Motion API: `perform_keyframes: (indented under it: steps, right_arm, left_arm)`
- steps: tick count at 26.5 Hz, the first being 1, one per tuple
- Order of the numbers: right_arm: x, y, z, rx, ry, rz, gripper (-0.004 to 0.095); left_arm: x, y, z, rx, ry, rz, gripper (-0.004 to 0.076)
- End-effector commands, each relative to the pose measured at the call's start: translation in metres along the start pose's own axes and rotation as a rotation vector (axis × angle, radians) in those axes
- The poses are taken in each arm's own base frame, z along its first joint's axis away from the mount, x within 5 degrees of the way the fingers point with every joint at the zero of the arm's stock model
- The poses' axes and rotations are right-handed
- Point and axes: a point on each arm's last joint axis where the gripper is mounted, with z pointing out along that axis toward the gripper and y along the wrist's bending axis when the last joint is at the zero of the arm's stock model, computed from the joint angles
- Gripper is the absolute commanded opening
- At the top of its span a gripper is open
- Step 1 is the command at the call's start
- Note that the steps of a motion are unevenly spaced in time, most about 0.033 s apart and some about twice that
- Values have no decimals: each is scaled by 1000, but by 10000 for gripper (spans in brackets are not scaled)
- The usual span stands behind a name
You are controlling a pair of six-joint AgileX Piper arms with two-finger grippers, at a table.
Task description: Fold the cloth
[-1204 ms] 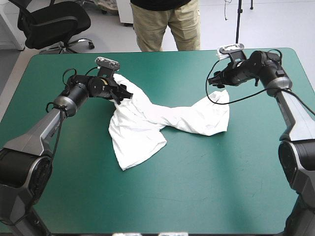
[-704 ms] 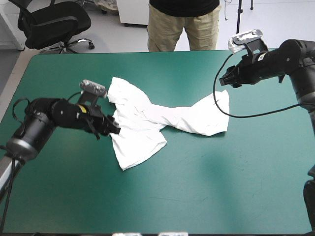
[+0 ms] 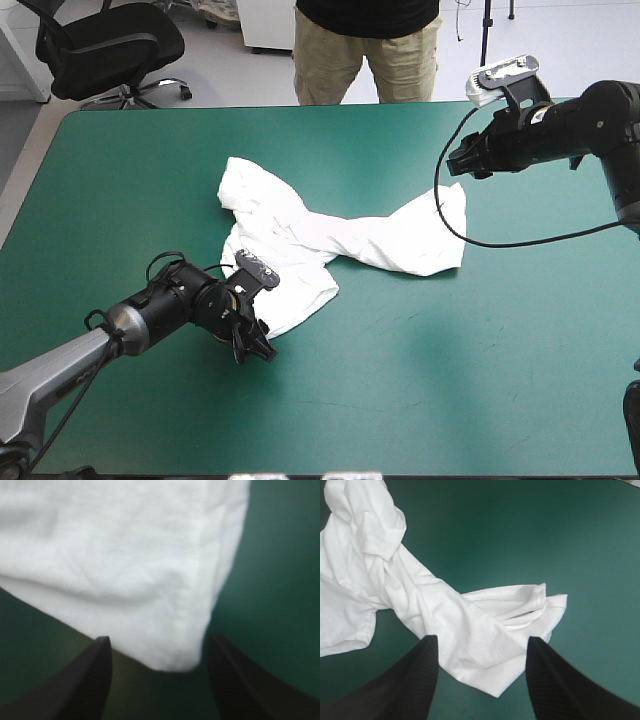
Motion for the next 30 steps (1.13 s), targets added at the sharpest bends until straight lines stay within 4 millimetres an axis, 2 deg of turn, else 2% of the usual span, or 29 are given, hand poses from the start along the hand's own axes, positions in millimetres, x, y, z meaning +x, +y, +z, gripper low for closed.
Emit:
perform_keyframes:
  steps: [1, 4, 7, 9, 10, 13, 17, 23, 26, 30]
  right_arm:
    - [-10, 4, -25, 26, -118, -22, 495]
    - [-9, 2, -25, 41, -114, -30, 492]
    - [-6, 0, -24, 63, -85, -39, 456]
    - [-2, -2, -19, 72, -59, -35, 431]
    - [4, -4, -10, 80, -25, -27, 419]
    - [19, -9, 9, 86, 40, 11, 419]
    - [43, -15, 46, 70, 138, 61, 422]
    - [75, -29, 105, 67, 280, 121, 498]
    - [87, -34, 134, 42, 354, 145, 498]
    - [96, -40, 162, 26, 394, 170, 496]
  left_arm:
    - [-13, 3, 4, -32, -64, -10, 412]
    - [-12, 1, 28, -2, 23, -30, 405]
    - [-7, -1, 34, 32, 95, -58, 218]
    - [-7, -3, 34, 48, 96, -75, 10]
    - [-7, -3, 35, 51, 90, -71, -13]
    - [-8, -3, 35, 49, 87, -86, -18]
    - [-8, -3, 35, 49, 87, -88, -18]
    - [-6, -3, 34, 52, 105, -88, -18]
    - [-6, -3, 34, 52, 102, -88, -18]
    - [-6, -3, 34, 52, 102, -88, -18]
